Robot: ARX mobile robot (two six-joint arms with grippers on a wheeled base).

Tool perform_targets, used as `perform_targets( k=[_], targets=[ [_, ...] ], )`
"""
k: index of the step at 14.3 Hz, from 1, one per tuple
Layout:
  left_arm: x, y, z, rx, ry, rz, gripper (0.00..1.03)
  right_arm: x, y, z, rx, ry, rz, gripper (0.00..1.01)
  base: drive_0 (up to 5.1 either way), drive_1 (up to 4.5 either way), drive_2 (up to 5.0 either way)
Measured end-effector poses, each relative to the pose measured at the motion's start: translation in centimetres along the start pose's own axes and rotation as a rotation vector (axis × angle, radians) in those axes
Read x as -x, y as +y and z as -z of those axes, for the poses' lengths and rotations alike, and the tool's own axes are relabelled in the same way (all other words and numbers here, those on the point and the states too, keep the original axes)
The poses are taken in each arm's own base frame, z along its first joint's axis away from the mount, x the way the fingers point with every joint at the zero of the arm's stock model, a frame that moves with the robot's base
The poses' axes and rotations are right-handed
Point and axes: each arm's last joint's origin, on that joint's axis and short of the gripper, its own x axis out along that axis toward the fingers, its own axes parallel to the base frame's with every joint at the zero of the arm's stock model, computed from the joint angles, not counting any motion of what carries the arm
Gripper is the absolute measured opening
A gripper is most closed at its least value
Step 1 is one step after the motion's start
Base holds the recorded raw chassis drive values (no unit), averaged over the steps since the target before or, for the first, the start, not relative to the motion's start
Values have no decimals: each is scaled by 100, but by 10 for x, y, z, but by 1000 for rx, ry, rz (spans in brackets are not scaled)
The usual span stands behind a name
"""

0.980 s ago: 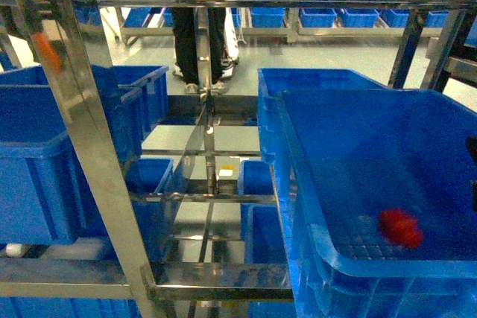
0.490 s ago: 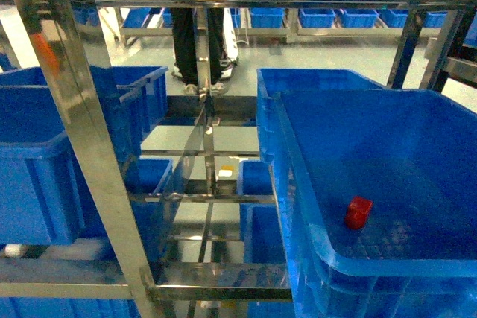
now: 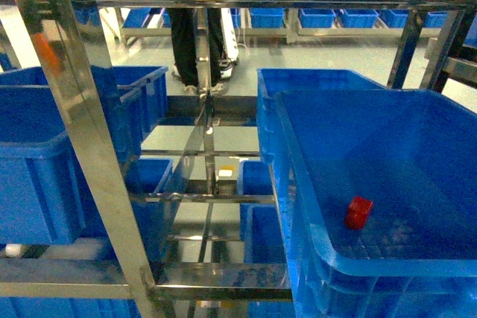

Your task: Pick red block from blue box to shelf

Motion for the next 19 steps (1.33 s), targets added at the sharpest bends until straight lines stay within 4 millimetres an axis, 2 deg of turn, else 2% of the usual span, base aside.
perform_targets(
  k=[8, 9, 10, 15, 16, 19],
  targets=[
    [0, 0, 0, 0, 0, 0, 98, 15, 0, -1, 0, -3, 0, 2, 0, 0, 0],
    [0, 0, 0, 0, 0, 0, 98, 22, 0, 5, 0, 40, -1, 2, 0, 0, 0],
    [0, 0, 0, 0, 0, 0, 98, 27, 0, 2, 0, 3, -3, 2, 0, 0, 0],
    [0, 0, 0, 0, 0, 0, 98, 27, 0, 3, 0, 7, -3, 3, 0, 0, 0],
    [0, 0, 0, 0, 0, 0, 98, 27, 0, 3, 0, 7, -3, 17, 0, 0, 0],
    [0, 0, 0, 0, 0, 0, 98, 27, 0, 3, 0, 7, -3, 30, 0, 0, 0]
  ],
)
